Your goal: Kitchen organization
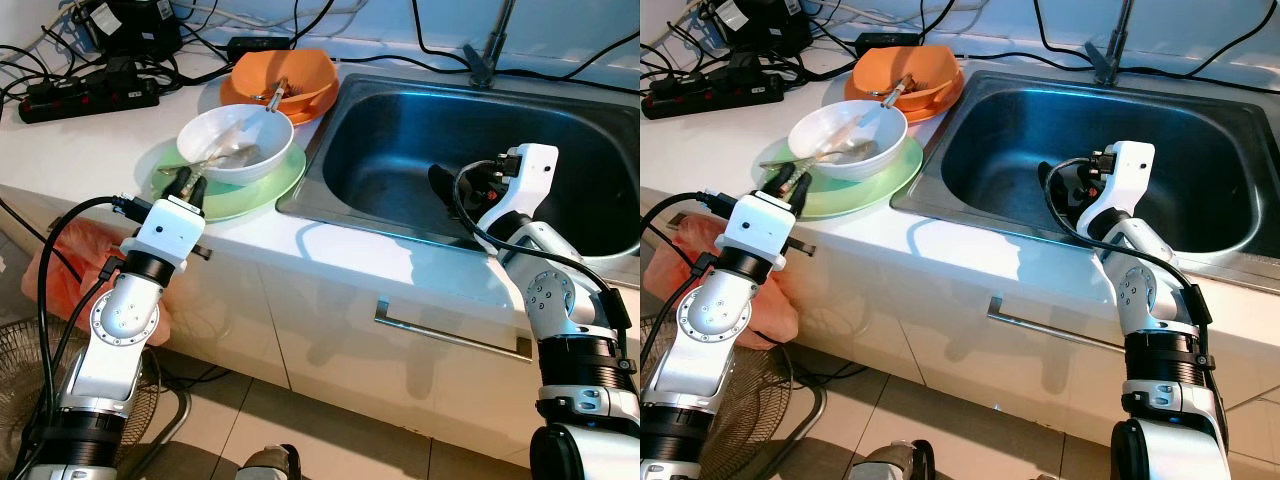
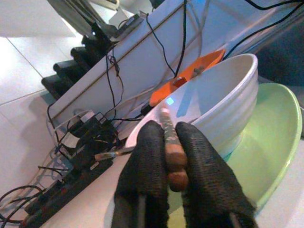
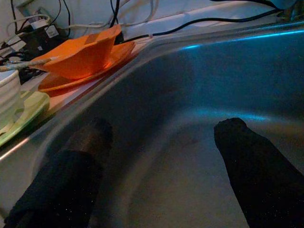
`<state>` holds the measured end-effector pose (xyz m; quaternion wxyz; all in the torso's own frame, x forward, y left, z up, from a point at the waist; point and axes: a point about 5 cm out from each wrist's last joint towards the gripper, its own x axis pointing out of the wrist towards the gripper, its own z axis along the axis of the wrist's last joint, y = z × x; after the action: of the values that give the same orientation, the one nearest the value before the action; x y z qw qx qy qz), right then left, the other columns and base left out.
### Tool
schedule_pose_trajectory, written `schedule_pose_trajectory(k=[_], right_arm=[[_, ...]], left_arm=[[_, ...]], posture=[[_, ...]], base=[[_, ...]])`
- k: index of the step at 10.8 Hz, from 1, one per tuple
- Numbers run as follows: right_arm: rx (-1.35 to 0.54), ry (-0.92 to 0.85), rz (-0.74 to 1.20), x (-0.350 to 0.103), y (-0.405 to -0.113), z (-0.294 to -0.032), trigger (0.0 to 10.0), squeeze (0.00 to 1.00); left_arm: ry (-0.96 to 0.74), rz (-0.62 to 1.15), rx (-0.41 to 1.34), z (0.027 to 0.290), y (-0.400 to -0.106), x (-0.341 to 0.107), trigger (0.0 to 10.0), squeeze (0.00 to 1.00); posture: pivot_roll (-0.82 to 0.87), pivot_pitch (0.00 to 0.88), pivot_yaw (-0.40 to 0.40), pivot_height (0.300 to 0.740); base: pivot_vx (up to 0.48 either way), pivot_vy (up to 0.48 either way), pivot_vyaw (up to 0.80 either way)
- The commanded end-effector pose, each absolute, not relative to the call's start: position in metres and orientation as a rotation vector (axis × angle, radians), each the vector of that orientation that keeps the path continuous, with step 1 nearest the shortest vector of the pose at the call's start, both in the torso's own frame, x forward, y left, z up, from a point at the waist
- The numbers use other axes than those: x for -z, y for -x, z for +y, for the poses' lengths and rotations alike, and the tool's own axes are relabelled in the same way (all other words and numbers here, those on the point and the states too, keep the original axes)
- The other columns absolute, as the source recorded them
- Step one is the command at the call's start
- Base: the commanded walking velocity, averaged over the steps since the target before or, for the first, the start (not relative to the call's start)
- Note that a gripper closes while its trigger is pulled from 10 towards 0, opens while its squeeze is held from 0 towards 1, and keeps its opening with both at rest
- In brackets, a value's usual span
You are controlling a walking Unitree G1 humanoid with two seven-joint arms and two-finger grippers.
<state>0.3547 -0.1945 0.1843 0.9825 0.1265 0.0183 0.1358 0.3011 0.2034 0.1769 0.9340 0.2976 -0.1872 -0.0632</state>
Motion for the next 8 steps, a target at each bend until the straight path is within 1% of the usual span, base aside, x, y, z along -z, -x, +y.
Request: schedule_pose_trajectory(k=[1,5,6,8], right_arm=[[-0.275,-0.268,0.026,-0.188,-0.355,-0.194,10.0,0.0],[-0.274,-0.268,0.023,-0.188,-0.355,-0.193,10.0,0.0],[-0.271,-0.269,0.018,-0.188,-0.355,-0.193,10.0,0.0],[-0.286,-0.276,0.015,-0.188,-0.353,-0.189,10.0,0.0]], left_arm=[[-0.611,-0.398,0.141,0.203,-0.301,-0.181,0.0,0.0],[-0.603,-0.41,0.136,0.204,-0.302,-0.183,0.0,0.0],[-0.597,-0.441,0.145,0.201,-0.302,-0.188,0.0,0.0],[-0.602,-0.543,0.22,0.18,-0.303,-0.203,0.0,0.0]], posture=[[0.09,0.09,0.058,0.74],[0.08,0.085,0.063,0.74],[0.08,0.082,0.064,0.74],[0.08,0.078,0.064,0.74]], base=[[0.0,0.0,0.0],[0.0,0.0,0.0],[0.0,0.0,0.0],[0.0,0.0,0.0]])
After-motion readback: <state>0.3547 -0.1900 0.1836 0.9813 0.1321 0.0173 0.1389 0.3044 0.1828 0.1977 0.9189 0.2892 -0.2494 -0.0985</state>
